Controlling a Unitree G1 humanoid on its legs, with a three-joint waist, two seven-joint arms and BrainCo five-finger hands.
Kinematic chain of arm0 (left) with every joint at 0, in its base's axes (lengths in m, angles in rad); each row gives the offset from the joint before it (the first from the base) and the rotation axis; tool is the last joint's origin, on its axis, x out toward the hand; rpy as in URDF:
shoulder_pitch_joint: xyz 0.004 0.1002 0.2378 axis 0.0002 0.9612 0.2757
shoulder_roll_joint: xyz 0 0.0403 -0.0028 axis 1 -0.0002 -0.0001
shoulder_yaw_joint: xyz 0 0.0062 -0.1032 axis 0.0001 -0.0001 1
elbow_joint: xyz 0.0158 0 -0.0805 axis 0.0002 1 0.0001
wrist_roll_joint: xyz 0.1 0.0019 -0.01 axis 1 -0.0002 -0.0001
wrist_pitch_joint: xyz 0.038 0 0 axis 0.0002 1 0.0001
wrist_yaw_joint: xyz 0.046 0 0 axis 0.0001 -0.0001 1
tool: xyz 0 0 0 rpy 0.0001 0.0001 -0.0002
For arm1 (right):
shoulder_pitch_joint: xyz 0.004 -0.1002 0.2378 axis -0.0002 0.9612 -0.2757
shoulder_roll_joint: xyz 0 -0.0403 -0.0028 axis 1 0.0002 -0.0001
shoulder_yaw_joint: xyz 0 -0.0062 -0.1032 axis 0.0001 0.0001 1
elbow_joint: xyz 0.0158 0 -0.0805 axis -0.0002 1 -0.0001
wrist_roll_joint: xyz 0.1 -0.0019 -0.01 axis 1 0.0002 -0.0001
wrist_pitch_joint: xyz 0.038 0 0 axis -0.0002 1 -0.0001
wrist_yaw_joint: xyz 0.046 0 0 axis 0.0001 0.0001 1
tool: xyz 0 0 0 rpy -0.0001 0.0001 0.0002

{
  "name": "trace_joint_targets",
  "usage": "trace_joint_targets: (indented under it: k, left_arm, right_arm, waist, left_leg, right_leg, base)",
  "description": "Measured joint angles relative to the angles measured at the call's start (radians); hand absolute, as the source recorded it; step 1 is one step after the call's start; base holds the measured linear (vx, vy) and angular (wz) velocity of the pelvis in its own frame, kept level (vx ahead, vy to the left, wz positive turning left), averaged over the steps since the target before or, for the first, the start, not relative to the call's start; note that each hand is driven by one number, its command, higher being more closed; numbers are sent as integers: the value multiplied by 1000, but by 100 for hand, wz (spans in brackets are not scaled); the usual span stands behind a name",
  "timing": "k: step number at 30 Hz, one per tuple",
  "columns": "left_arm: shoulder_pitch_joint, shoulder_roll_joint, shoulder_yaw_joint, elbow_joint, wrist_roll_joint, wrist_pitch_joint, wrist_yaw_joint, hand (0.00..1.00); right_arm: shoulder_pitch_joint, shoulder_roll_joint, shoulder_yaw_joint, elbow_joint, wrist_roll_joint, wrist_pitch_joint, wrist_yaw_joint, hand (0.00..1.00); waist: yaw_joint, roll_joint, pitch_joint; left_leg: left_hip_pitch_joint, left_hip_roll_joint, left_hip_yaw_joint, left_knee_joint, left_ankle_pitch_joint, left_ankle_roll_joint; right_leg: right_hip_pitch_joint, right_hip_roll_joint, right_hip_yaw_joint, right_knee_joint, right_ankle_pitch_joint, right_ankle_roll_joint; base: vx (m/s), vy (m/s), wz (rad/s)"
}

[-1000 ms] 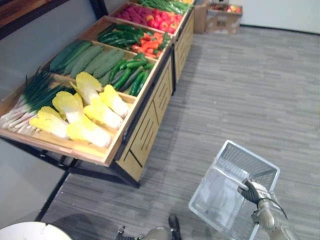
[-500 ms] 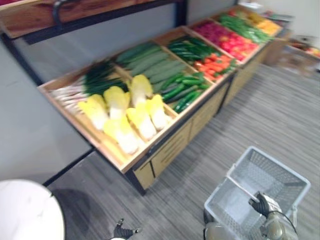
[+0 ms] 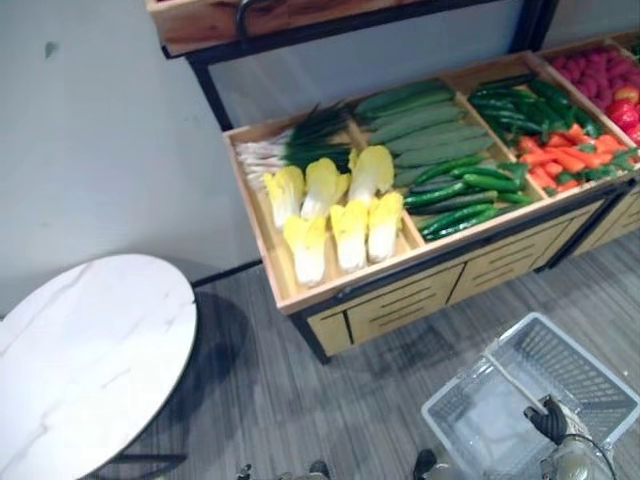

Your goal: Pick vegetable in the basket

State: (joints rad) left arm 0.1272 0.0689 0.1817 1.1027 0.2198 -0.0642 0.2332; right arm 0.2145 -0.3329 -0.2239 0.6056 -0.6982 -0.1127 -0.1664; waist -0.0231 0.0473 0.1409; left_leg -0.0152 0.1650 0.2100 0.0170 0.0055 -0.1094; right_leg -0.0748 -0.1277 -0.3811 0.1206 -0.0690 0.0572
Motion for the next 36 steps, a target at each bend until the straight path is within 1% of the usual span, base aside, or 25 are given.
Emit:
trace_joint_targets:
  k: [3, 4, 7, 9, 12, 13, 14, 15, 16, 17, 19, 20, 21, 23, 24, 25, 26, 28, 30, 31, 32, 33, 34, 36]
  left_arm:
    - [-17, 5, -23, -9, 25, 0, 3, 0]
    - [-21, 11, -34, -10, 36, 0, 5, 0]
    - [-22, 19, -43, -10, 39, 0, 12, 0]
    - [-21, 22, -62, -9, 39, 0, 20, 0]
    - [-29, 24, -79, -10, 39, -1, 23, 0]
    - [-36, 23, -89, -10, 39, -1, 24, 0]
    - [-45, 24, -99, -9, 39, -1, 24, 0]
    - [-52, 26, -107, -14, 38, -2, 25, 0]
    - [-53, 29, -110, -20, 37, -2, 25, 0]
    - [-53, 37, -120, -36, 37, -4, 25, 0]
    - [-51, 57, -130, -99, 34, -7, 32, 0]
    - [-50, 68, -134, -121, 32, -11, 38, 0]
    - [-47, 88, -135, -173, 28, -15, 49, 0]
    - [-58, 107, -121, -246, 26, -24, 82, 0]
    - [-66, 109, -109, -275, 24, -30, 103, 0]
    - [-96, 108, -98, -329, 19, -41, 139, 0]
    - [-102, 106, -98, -355, 19, -44, 153, 0]
    - [-101, 82, -97, -474, 30, -57, 219, 0]
    - [-100, 60, -94, -558, 37, -60, 251, 0]
    - [-99, 40, -94, -628, 37, -62, 269, 0]
    - [-98, 18, -94, -702, 37, -64, 273, 0]
    - [-97, 8, -95, -733, 37, -66, 276, 0]
    - [-91, -15, -96, -789, 37, -69, 277, 0]
    - [-80, -42, -98, -835, 37, -76, 279, 0]
  right_arm:
    - [12, 3, -3, 3, 0, 1, -1, 100]
    - [11, 5, -3, 3, 0, 1, -1, 100]
    - [-1, 17, -1, 4, -1, 1, -2, 100]
    - [-6, 18, 12, 16, -1, 0, -3, 100]
    - [-17, 19, 30, 41, -1, -2, -4, 100]
    - [-16, 19, 33, 46, -1, -2, -5, 100]
    - [-18, 19, 33, 54, -1, -1, -8, 100]
    - [-24, 19, 33, 77, 0, -1, -18, 100]
    - [-24, 20, 34, 86, 0, 0, -21, 100]
    - [-24, 23, 36, 104, 0, 0, -25, 100]
    - [-25, 34, 38, 119, -1, 3, -27, 100]
    - [-22, 43, 38, 119, -1, 3, -27, 100]
    - [-16, 62, 43, 120, 0, 3, -27, 100]
    - [-19, 87, 52, 121, -1, 3, -28, 100]
    - [-21, 92, 62, 125, 0, 3, -29, 100]
    - [-25, 103, 67, 145, 0, 3, -33, 100]
    - [-27, 106, 67, 152, 0, 3, -35, 100]
    - [-22, 113, 67, 156, 0, 2, -45, 100]
    - [-17, 114, 65, 157, 0, 2, -46, 100]
    - [-15, 114, 61, 157, 0, 1, -48, 100]
    - [-15, 116, 51, 157, -1, 1, -48, 100]
    - [-15, 116, 46, 157, -1, 1, -48, 100]
    - [-15, 116, 33, 157, -1, 1, -48, 100]
    - [-14, 115, 25, 156, -6, 1, -51, 100]
  waist:
    - [2, 14, 5]
    - [3, 11, 7]
    - [9, 10, 9]
    - [10, 11, 10]
    - [18, 6, 12]
    - [17, 4, 12]
    - [16, 3, 13]
    - [20, -6, 18]
    - [21, -12, 22]
    - [21, -22, 27]
    - [17, -29, 29]
    - [12, -36, 30]
    - [4, -49, 28]
    - [0, -58, 26]
    - [-1, -69, 28]
    - [0, -85, 21]
    - [1, -87, 20]
    - [1, -87, 18]
    - [0, -85, 11]
    - [-1, -81, 3]
    - [-1, -81, 2]
    - [-1, -80, 1]
    - [0, -74, -2]
    - [-1, -62, -11]
  left_leg:
    - [-7, -8, -3, -35, 0, 0]
    - [-17, -15, -2, -35, -1, 2]
    - [-12, -28, 16, -36, -4, 6]
    - [6, -31, 29, -36, -13, 6]
    - [37, -32, 59, -30, -36, 6]
    - [40, -33, 64, -23, -49, 10]
    - [40, -34, 72, -12, -60, 12]
    - [53, -37, 83, 2, -76, 15]
    - [61, -39, 87, 10, -84, 17]
    - [73, -45, 94, 22, -104, 18]
    - [92, -43, 108, 25, -129, 16]
    - [96, -43, 106, 25, -130, 14]
    - [106, -43, 105, 22, -125, 16]
    - [103, -41, 106, 21, -115, 20]
    - [95, -42, 108, 20, -113, 21]
    - [74, -45, 108, 21, -109, 22]
    - [69, -44, 107, 21, -107, 22]
    - [67, -41, 104, 21, -106, 22]
    - [58, -41, 102, 21, -105, 21]
    - [37, -42, 93, 22, -99, 24]
    - [22, -44, 82, 22, -92, 26]
    - [16, -44, 81, 22, -90, 27]
    - [11, -42, 78, 21, -89, 26]
    - [16, -35, 79, 20, -88, 25]
  right_leg:
    - [12, -4, -17, -33, 23, 16]
    - [13, -6, -15, -53, 40, 22]
    - [17, -3, 8, -94, 79, 19]
    - [29, -2, 27, -106, 85, 21]
    - [36, -2, 63, -100, 84, 21]
    - [28, -6, 69, -79, 75, 18]
    - [8, -15, 79, -32, 47, 23]
    - [-20, -35, 95, 52, 9, 29]
    - [-30, -45, 105, 96, -12, 34]
    - [-44, -59, 120, 167, -37, 47]
    - [-100, -71, 152, 301, -37, 49]
    - [-107, -74, 161, 322, -37, 49]
    - [-108, -80, 164, 322, -37, 50]
    - [-79, -78, 140, 258, -36, 50]
    - [-68, -77, 130, 219, -36, 50]
    - [-57, -68, 133, 159, -27, 52]
    - [-53, -63, 135, 139, -18, 55]
    - [-11, -47, 135, 48, 15, 64]
    - [18, -38, 123, -27, 44, 62]
    - [27, -31, 112, -79, 72, 60]
    - [29, -28, 107, -111, 89, 60]
    - [29, -26, 105, -120, 94, 58]
    - [27, -22, 103, -124, 95, 57]
    - [29, -14, 105, -122, 95, 57]
  base:
    - [-61, 83, 29]
    - [-42, 77, 8]
    - [8, 55, -15]
    - [32, 26, -31]
    - [46, 31, -36]
    - [52, 27, -18]
    - [64, 34, -22]
    - [65, 30, -21]
    - [65, 11, -21]
    - [36, -1, -21]
    - [37, 29, -17]
    - [79, 39, -2]
    - [111, 13, 2]
    - [101, 2, 1]
    - [62, 4, 4]
    - [53, 4, 3]
    - [67, 16, 1]
    - [55, 22, 0]
    - [33, 13, 6]
    - [22, 1, 15]
    - [14, -6, 15]
    - [-7, -20, 10]
    - [-12, -27, 5]
    - [-2, -16, -2]
